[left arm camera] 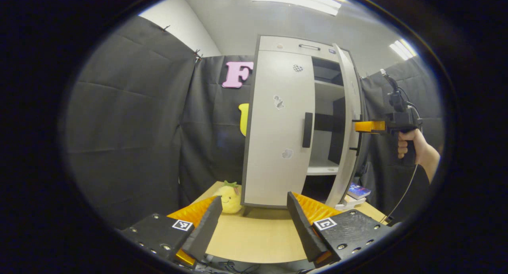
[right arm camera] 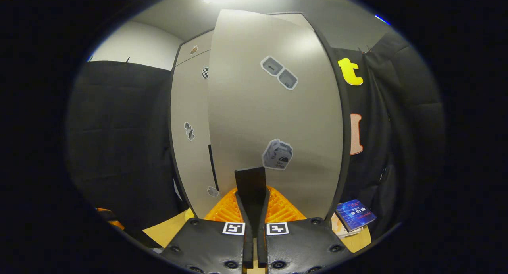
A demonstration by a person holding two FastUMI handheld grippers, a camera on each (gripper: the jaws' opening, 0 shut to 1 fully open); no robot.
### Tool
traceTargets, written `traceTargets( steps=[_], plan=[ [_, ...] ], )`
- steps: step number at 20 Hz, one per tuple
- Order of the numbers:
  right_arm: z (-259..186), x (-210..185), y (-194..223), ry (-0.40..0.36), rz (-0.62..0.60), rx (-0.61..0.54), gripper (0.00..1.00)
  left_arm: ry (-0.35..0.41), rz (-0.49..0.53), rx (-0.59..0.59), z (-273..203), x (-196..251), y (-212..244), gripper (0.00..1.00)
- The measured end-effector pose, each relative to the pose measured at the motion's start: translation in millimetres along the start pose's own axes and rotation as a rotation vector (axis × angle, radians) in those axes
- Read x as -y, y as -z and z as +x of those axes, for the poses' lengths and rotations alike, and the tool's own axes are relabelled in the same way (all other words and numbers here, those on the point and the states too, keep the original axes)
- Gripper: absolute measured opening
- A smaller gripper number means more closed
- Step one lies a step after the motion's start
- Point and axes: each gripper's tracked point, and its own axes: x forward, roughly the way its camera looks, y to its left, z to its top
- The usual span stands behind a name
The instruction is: Open the right door of the double-door shoe cabinet with the right hand, and open the left door with the left hand.
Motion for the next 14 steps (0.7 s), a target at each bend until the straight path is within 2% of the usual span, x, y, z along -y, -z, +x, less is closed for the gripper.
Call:
traceTargets(
  steps=[7, 14],
  plan=[
    [-27, 19, 0, 0.034, 0.001, -0.008, 0.05, 0.098, 0.002, -0.008, 5, 20, 0, 0.94],
    [-49, 49, -1, 0.076, 0.003, 0.006, 0.05, 0.145, 0.021, -0.029, 13, 36, 4, 0.94]
  ],
)
